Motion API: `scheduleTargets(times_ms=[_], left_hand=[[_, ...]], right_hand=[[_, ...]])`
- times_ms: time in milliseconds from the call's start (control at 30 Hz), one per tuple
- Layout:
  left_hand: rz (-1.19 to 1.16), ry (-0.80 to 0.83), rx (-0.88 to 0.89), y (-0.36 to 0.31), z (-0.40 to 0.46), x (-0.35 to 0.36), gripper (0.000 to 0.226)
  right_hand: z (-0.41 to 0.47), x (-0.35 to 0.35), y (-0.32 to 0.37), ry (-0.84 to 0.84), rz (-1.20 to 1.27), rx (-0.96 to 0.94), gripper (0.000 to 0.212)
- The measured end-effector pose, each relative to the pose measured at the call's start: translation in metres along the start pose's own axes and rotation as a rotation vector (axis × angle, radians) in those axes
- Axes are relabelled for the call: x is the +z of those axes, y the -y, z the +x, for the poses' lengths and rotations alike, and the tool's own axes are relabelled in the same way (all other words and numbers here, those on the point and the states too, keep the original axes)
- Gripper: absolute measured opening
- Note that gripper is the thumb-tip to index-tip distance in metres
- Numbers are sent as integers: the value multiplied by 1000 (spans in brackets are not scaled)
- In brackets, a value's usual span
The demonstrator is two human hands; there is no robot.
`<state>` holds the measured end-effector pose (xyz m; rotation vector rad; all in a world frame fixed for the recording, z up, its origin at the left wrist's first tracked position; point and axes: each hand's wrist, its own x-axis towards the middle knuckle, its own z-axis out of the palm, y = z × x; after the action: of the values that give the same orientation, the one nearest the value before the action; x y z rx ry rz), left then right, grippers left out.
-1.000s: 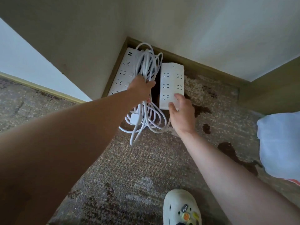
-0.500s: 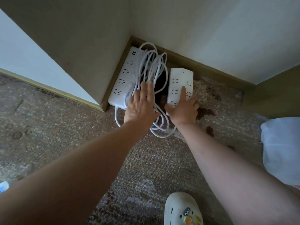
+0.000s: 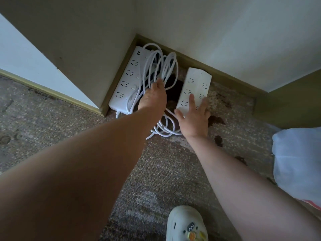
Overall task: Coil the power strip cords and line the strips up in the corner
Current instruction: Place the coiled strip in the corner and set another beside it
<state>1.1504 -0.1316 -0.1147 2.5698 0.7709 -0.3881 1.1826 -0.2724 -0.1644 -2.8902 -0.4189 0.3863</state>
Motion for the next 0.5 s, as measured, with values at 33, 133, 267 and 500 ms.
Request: scheduleTargets(times_ms=[33, 133, 267, 500], left_hand=[[14, -2, 17, 3, 0, 0, 67], [310, -108, 153, 25, -16, 8, 77], [400, -118, 297, 63, -50, 33, 70], [384, 55, 209, 51, -30, 34, 64]], right_hand=[[-1, -1, -1, 6, 3, -50, 70], [-12, 1, -14, 25, 49, -185, 62], [-26, 7, -25, 112, 124, -219, 61], [-16, -14, -18, 254, -23, -293, 59]])
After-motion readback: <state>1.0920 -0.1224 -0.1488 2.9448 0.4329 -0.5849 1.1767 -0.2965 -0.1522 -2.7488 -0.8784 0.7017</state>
